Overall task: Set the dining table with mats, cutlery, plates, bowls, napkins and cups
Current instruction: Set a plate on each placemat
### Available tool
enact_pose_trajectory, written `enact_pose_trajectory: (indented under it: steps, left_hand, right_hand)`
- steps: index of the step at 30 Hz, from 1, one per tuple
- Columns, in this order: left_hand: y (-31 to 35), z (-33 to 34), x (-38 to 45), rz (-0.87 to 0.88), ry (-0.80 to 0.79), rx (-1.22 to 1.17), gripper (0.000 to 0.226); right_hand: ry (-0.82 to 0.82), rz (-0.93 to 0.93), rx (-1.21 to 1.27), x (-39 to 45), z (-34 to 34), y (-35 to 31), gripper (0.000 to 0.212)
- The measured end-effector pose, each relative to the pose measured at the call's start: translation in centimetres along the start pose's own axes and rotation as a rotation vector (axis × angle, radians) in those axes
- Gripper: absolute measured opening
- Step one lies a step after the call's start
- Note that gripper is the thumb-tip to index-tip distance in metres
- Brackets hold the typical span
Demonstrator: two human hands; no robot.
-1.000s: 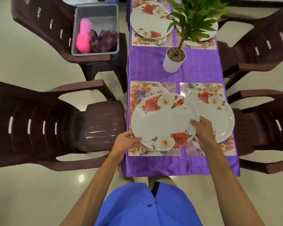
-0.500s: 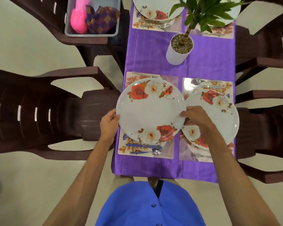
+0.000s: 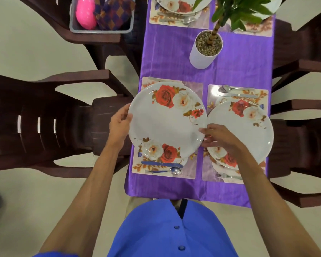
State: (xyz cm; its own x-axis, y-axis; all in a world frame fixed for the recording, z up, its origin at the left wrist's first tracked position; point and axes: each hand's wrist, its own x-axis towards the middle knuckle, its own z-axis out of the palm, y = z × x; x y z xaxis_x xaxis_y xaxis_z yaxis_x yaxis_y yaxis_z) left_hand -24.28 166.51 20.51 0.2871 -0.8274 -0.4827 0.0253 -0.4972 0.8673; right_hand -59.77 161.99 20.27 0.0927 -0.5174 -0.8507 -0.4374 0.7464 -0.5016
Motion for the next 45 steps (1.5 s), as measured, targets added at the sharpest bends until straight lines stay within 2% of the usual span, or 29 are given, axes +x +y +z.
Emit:
enact_pose_trajectory:
  steps: [2, 5, 11, 24, 29, 32, 34, 36, 45]
  left_hand:
    - [0.3, 0.3, 0.8, 0.027, 0.009, 0.035, 0.032]
    - [0.0, 0.7, 2.3, -0.006, 0.062, 0.095, 0.033]
    - [-2.9, 0.0, 2.5, -0.198, 0.070, 0.073, 0.030]
    - [-6.3, -0.8, 1.7, -0.301, -0.001, 0.071, 0.058]
    - [-6.7, -0.6, 1.8, -0.304, 0.090, 0.098, 0.049]
    - [-6.5, -0.4, 1.8, -0.296, 0.105, 0.092, 0.043]
    - [-6.6, -0.5, 1.8, -0.299, 0.108, 0.088, 0.042]
    - [-6.7, -0.7, 1.9, -0.292, 0.100, 0.080, 0.042]
    - [-6.9, -0.8, 2.0, -0.310, 0.052, 0.035, 0.040]
  right_hand:
    - [0.137, -0.076, 0.075, 0.7, 0.9, 0.8, 0.028]
    - [0.232, -0.129, 0.144, 1.4, 1.7, 1.7, 0.018]
    - [0.266, -0.093, 0.163, 2.7, 2.5, 2.5, 0.012]
    - [0.265, 0.005, 0.106, 4.0, 4.5, 4.2, 0.012]
    - [0.333, -0.019, -0.002, 3.5, 4.6, 3.5, 0.016]
    - [0.377, -0.001, -0.090, 3.6, 4.6, 3.7, 0.013]
    - [0.447, -0.048, -0.153, 4.8, 4.6, 4.9, 0.018]
    - [0.499, -0.079, -0.157, 6.7, 4.8, 6.9, 0.021]
    - [0.575, -0.072, -0.110, 3.3, 5.9, 4.8, 0.020]
